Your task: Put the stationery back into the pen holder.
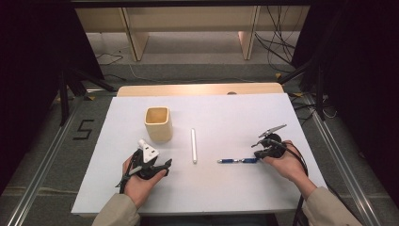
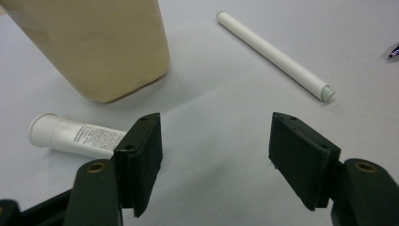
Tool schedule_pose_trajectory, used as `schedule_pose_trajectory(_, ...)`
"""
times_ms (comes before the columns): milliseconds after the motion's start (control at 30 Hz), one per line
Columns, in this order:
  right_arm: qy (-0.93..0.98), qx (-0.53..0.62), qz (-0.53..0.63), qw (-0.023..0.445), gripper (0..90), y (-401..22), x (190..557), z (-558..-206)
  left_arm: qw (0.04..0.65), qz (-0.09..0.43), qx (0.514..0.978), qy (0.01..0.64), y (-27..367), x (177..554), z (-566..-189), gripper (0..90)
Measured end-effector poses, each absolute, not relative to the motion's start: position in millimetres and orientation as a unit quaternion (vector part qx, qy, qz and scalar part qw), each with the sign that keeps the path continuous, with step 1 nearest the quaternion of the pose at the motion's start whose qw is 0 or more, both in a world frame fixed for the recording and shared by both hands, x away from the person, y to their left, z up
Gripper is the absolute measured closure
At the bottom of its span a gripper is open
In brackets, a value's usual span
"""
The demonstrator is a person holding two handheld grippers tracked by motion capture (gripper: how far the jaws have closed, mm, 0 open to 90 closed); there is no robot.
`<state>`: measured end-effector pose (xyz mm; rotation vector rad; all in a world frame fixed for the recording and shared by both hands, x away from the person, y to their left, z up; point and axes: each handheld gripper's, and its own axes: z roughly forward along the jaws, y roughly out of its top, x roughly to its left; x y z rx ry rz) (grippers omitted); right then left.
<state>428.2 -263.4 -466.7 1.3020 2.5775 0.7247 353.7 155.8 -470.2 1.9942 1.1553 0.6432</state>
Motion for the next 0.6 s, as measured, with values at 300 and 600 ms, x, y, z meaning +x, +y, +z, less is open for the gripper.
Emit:
schedule_pose_trajectory(300, 0.869, 0.427, 0.24, 0.073, 90.0, -265.1, 404.4, -465.8, 0.368, 0.25, 0.772, 0.455, 159.6, 352.2, -470.0, 34.9)
schedule_pose_trajectory(600, 0.876, 0.418, 0.234, 0.063, 90.0, -258.2, 388.0, -465.3, 0.368, 0.25, 0.771, 0.456, 162.3, 350.7, -469.7, 34.8)
